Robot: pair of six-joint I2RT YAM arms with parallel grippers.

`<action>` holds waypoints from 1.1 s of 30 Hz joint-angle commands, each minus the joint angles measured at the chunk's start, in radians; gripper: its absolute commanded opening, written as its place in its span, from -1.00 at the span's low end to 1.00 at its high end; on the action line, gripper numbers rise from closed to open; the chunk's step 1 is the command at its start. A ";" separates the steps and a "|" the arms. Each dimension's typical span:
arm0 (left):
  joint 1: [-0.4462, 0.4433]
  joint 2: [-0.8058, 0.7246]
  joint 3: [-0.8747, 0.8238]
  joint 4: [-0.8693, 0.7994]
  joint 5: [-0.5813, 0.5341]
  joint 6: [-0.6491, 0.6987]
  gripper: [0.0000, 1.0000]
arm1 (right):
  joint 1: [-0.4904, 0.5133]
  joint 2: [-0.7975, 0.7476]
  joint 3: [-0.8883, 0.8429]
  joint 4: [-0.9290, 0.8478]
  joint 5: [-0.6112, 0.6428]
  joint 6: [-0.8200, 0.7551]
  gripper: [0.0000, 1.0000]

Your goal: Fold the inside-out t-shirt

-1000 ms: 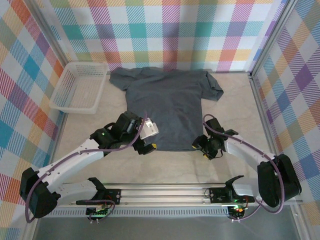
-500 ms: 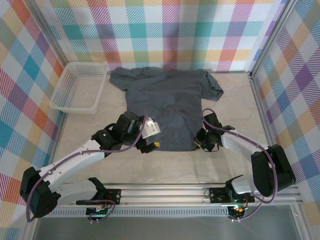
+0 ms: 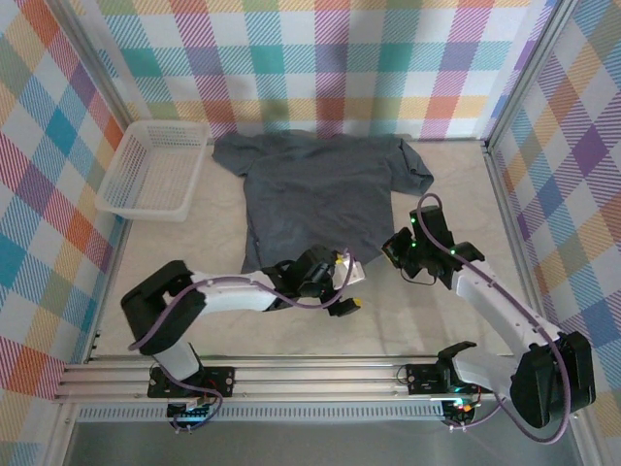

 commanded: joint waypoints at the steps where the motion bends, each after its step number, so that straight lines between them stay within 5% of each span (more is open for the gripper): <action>1: 0.001 0.047 0.052 0.169 -0.168 0.000 1.00 | -0.005 -0.009 0.031 -0.048 -0.022 0.004 -1.00; 10: 0.080 -0.124 -0.025 0.086 0.004 0.010 0.99 | -0.012 -0.021 0.019 -0.069 -0.013 -0.029 -1.00; 16: 0.092 -0.097 0.022 0.037 0.132 0.010 0.53 | -0.014 0.005 0.030 -0.037 -0.055 -0.025 -1.00; 18: 0.091 -0.058 0.052 0.054 0.161 -0.015 0.52 | -0.013 0.007 0.033 -0.037 -0.057 -0.024 -1.00; 22: 0.091 0.014 0.083 0.091 0.086 -0.023 0.58 | -0.014 0.006 0.041 -0.049 -0.052 -0.027 -1.00; 25: 0.099 0.052 0.104 0.093 0.010 -0.026 0.32 | -0.013 0.006 0.044 -0.059 -0.049 -0.027 -1.00; 28: 0.111 0.082 0.123 0.074 0.060 -0.031 0.34 | -0.014 0.009 0.049 -0.062 -0.044 -0.028 -1.00; 33: 0.112 0.119 0.140 0.040 0.109 -0.031 0.64 | -0.014 0.022 0.063 -0.063 -0.039 -0.040 -1.00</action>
